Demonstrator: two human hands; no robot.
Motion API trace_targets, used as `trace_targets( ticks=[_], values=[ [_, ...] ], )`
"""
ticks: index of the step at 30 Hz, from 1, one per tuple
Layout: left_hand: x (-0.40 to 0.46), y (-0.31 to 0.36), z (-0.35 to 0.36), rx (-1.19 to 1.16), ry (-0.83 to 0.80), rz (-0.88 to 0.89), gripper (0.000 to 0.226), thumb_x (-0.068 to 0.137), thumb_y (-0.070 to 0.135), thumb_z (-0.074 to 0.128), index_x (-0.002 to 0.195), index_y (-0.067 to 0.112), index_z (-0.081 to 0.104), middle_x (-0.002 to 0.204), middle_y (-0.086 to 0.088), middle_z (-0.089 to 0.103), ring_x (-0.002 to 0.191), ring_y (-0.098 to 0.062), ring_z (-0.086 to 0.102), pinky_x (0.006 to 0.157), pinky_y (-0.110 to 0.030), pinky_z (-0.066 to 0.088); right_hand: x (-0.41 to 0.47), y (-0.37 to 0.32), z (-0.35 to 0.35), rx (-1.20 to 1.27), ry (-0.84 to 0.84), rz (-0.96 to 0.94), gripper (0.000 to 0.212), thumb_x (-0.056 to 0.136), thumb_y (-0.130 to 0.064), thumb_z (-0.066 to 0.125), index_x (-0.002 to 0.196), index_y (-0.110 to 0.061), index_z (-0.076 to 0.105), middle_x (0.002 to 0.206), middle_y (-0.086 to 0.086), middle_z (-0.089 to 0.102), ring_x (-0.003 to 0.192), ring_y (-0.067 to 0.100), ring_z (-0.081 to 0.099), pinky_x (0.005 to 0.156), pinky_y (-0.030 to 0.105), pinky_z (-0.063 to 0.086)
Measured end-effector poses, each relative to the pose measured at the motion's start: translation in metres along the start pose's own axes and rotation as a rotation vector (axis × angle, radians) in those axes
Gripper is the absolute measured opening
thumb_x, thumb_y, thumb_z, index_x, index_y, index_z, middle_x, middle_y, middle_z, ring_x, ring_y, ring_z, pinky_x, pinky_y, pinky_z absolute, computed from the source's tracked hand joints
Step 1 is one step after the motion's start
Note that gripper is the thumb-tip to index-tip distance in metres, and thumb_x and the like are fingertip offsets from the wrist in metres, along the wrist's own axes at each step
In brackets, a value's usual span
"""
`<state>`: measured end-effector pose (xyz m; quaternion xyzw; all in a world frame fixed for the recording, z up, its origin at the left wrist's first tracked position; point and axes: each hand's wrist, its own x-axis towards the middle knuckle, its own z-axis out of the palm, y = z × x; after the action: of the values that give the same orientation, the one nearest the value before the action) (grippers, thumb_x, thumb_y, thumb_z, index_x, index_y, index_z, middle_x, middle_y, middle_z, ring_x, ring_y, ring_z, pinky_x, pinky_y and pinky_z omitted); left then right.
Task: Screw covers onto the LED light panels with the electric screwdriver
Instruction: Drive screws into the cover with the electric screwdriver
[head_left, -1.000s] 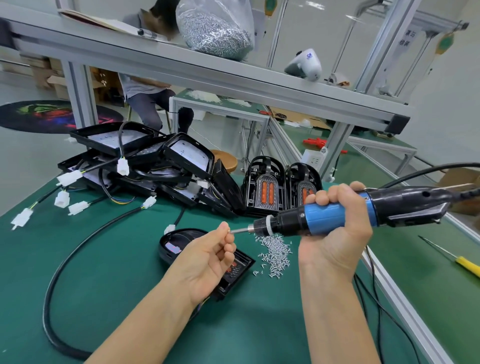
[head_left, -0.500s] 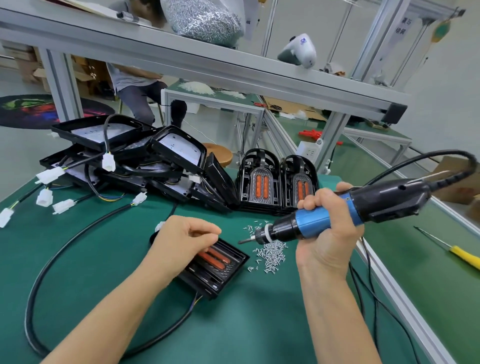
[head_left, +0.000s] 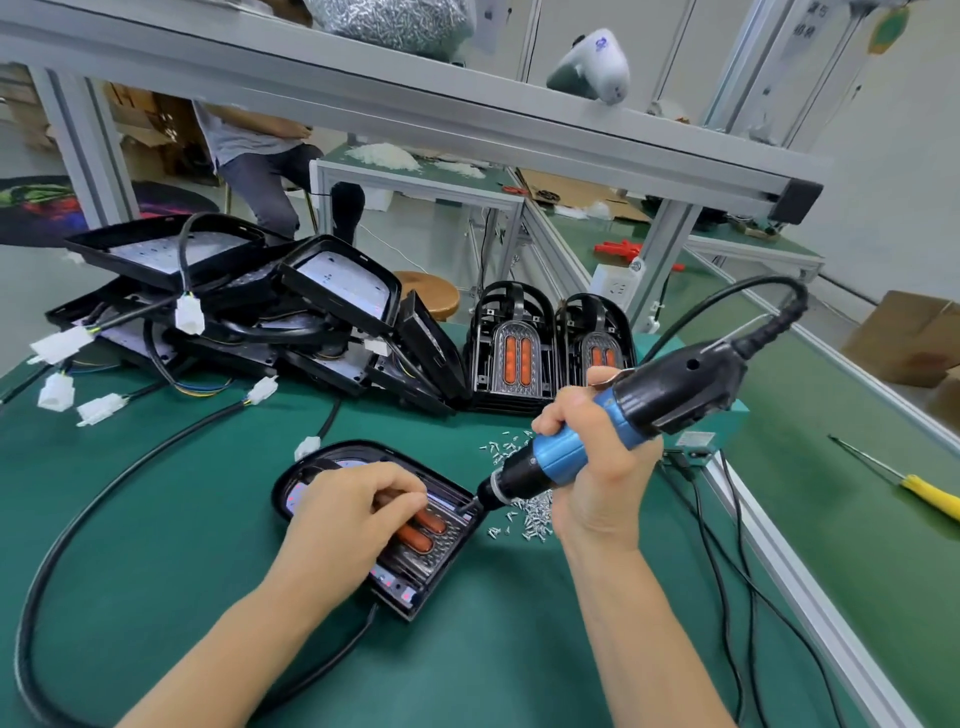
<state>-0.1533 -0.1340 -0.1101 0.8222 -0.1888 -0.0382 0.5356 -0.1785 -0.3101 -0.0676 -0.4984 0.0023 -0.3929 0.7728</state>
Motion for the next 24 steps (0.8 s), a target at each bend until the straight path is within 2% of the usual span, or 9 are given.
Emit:
trace_targets(
  ticks=[3, 5, 7, 9, 10, 13, 17, 21, 24],
  values=[
    [0.004, 0.002, 0.002, 0.121, -0.010, 0.022, 0.020, 0.087, 0.014, 0.064, 0.071, 0.025, 0.067, 0.068, 0.016, 0.071, 0.062, -0.001, 0.068, 0.072, -0.029, 0.054, 0.000, 0.003, 0.001, -0.041, -0.014, -0.017, 0.022, 0.065, -0.014, 0.068, 0.077, -0.031, 0.063, 0.055, -0.002, 0.055, 0.051, 0.019, 0.051, 0.054, 0.028, 0.044],
    [0.008, 0.003, 0.002, 0.153, -0.029, 0.008, 0.020, 0.088, 0.018, 0.063, 0.071, 0.027, 0.065, 0.069, 0.018, 0.071, 0.062, 0.001, 0.067, 0.073, -0.032, 0.054, 0.002, 0.004, 0.002, -0.059, 0.001, -0.017, 0.020, 0.065, -0.012, 0.067, 0.074, -0.030, 0.062, 0.055, -0.002, 0.055, 0.051, 0.019, 0.050, 0.054, 0.029, 0.045],
    [0.011, 0.004, 0.004, 0.223, -0.023, 0.007, 0.019, 0.088, 0.023, 0.063, 0.070, 0.029, 0.065, 0.067, 0.023, 0.069, 0.060, 0.008, 0.063, 0.067, -0.022, 0.051, 0.003, 0.004, 0.001, -0.095, -0.002, -0.029, 0.023, 0.070, -0.004, 0.063, 0.067, -0.027, 0.061, 0.054, -0.004, 0.055, 0.051, 0.019, 0.051, 0.055, 0.029, 0.045],
    [0.015, 0.005, 0.004, 0.325, -0.010, 0.016, 0.016, 0.087, 0.028, 0.063, 0.071, 0.031, 0.065, 0.065, 0.026, 0.066, 0.060, 0.011, 0.059, 0.056, -0.013, 0.040, 0.003, 0.004, 0.002, -0.131, -0.024, -0.038, 0.025, 0.071, -0.002, 0.061, 0.061, -0.025, 0.061, 0.054, -0.006, 0.055, 0.053, 0.019, 0.052, 0.056, 0.029, 0.046],
    [0.018, 0.005, 0.004, 0.351, -0.014, 0.012, 0.015, 0.086, 0.029, 0.064, 0.072, 0.030, 0.066, 0.064, 0.024, 0.067, 0.061, 0.010, 0.059, 0.055, -0.014, 0.041, 0.003, 0.003, 0.003, -0.134, -0.032, -0.039, 0.024, 0.071, -0.003, 0.062, 0.060, -0.025, 0.061, 0.054, -0.005, 0.056, 0.053, 0.019, 0.052, 0.057, 0.029, 0.046],
    [0.026, 0.007, 0.004, 0.425, -0.067, -0.001, 0.014, 0.086, 0.027, 0.064, 0.073, 0.030, 0.064, 0.069, 0.015, 0.067, 0.070, -0.001, 0.062, 0.071, -0.029, 0.051, 0.003, 0.003, 0.003, -0.115, -0.037, -0.035, 0.015, 0.066, -0.012, 0.068, 0.063, -0.025, 0.061, 0.059, 0.000, 0.058, 0.054, 0.018, 0.055, 0.061, 0.029, 0.048],
    [0.041, 0.013, 0.008, 0.542, -0.112, 0.037, 0.014, 0.087, 0.030, 0.063, 0.074, 0.034, 0.061, 0.069, 0.017, 0.059, 0.073, -0.008, 0.057, 0.068, -0.026, 0.044, 0.006, -0.007, -0.004, 0.001, 0.090, -0.053, 0.023, 0.069, -0.004, 0.066, 0.073, -0.027, 0.062, 0.069, 0.005, 0.065, 0.058, 0.022, 0.058, 0.071, 0.036, 0.049],
    [0.064, 0.026, 0.029, 0.492, -0.136, 0.112, 0.011, 0.085, 0.031, 0.066, 0.074, 0.032, 0.066, 0.066, 0.019, 0.054, 0.074, -0.009, 0.054, 0.067, -0.025, 0.036, 0.017, -0.030, -0.021, 0.133, 0.238, -0.143, 0.023, 0.072, -0.002, 0.062, 0.085, -0.017, 0.052, 0.067, 0.004, 0.063, 0.051, 0.016, 0.055, 0.060, 0.028, 0.049],
    [0.086, 0.036, 0.055, 0.550, -0.235, 0.116, 0.009, 0.085, 0.031, 0.068, 0.077, 0.028, 0.071, 0.072, 0.015, 0.059, 0.080, -0.011, 0.054, 0.087, -0.032, 0.035, 0.023, -0.045, -0.033, 0.145, 0.304, -0.180, 0.023, 0.071, 0.000, 0.060, 0.087, -0.015, 0.050, 0.060, 0.001, 0.058, 0.048, 0.015, 0.053, 0.057, 0.026, 0.048]
  ],
)
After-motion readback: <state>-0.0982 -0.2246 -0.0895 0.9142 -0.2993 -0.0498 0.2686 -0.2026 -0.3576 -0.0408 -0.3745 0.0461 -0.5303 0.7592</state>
